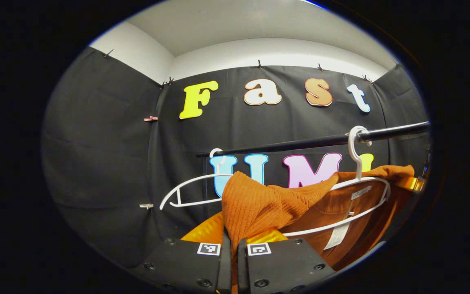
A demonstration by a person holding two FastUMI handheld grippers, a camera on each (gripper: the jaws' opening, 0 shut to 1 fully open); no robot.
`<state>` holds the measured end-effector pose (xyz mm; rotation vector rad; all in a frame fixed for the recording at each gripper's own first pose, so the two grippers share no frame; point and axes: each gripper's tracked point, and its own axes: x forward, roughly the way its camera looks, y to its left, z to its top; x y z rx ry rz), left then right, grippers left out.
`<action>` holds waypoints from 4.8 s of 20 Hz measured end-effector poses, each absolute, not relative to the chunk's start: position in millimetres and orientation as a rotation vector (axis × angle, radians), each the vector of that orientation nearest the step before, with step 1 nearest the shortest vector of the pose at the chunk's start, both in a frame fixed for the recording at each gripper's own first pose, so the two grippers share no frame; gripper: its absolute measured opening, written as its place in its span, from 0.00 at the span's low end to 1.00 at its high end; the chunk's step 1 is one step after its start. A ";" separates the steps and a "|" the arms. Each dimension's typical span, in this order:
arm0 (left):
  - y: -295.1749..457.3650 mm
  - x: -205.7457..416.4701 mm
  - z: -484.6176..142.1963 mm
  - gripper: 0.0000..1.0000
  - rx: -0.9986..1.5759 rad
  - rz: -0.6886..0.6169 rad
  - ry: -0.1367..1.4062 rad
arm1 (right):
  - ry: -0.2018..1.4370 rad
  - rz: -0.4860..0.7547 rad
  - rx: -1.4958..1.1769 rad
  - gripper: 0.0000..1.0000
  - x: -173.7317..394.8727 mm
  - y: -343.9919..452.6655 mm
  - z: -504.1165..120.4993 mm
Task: Grasp the clothes on the hanger with both hands and then place them into the laundry hamper below.
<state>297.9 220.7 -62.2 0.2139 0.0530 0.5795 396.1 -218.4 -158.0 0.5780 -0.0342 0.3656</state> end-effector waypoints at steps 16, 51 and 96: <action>322.0 302.7 -136.0 0.10 0.154 0.663 0.189 | 0.014 0.450 0.464 0.14 449.9 -145.8 -151.3; 101.3 288.3 -299.0 0.10 -0.074 0.274 0.557 | 0.715 0.351 0.480 0.14 294.0 -99.2 -383.5; 94.1 279.9 -375.1 0.10 -0.174 0.260 0.890 | 1.096 0.418 0.459 0.14 244.0 -17.4 -462.9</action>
